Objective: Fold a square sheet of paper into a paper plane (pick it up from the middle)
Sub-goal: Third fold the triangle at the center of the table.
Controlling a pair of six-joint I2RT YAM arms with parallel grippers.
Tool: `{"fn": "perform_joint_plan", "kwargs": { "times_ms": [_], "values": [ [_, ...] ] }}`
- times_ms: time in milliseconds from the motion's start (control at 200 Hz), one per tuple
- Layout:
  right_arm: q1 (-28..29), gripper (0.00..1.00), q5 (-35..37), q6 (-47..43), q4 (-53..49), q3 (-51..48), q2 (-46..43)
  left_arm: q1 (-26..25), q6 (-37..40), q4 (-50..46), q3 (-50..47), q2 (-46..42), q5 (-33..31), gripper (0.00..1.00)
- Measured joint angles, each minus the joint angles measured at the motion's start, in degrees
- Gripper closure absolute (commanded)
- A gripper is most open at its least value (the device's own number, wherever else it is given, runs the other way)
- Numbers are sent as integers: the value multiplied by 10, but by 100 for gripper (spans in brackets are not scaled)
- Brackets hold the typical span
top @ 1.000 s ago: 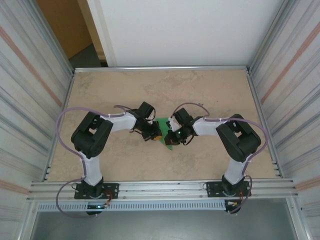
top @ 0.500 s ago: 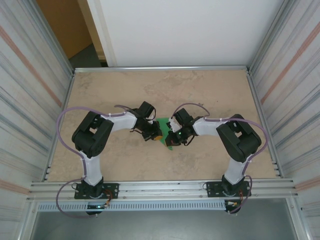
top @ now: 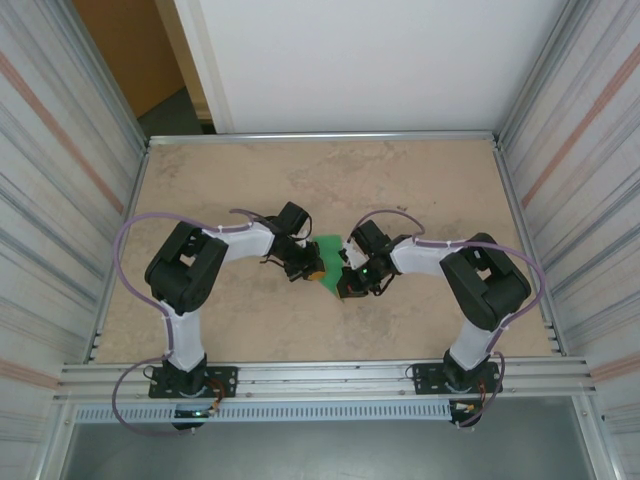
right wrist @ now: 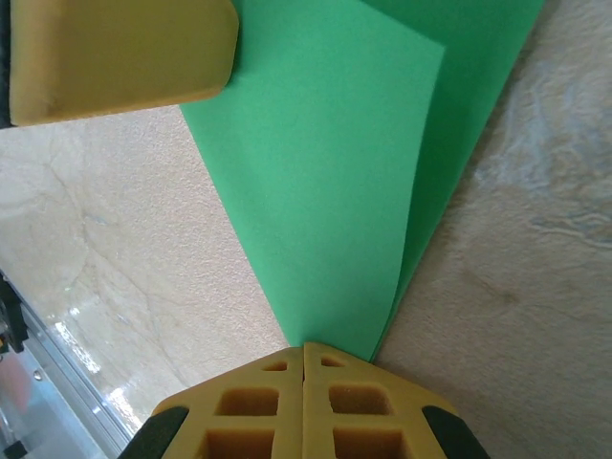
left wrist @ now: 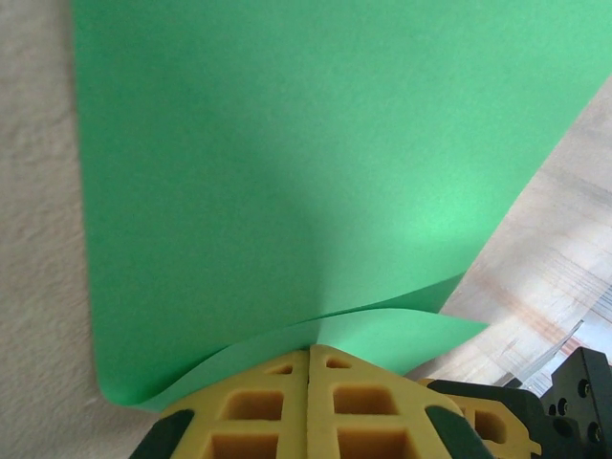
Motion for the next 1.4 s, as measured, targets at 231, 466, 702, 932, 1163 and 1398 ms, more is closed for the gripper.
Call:
{"fn": "perform_joint_plan", "kwargs": {
  "times_ms": [231,466,702,932,1163,1398],
  "values": [
    [0,97,6,0,-6,-5,-10,0,2,-2,1,1,0,96],
    [0,97,17,-2,-35,-21,-37,0,4,-3,3,1,0,96],
    [0,96,26,-2,-44,-21,-70,0,4,-5,5,2,2,96],
    [-4,94,48,3,-8,-19,-135,1,4,-6,6,3,5,96],
    [5,96,30,5,11,2,-46,0,4,-10,13,7,6,96],
    [8,99,32,16,14,3,-4,-1,5,-10,15,8,6,96]
  ]
}}
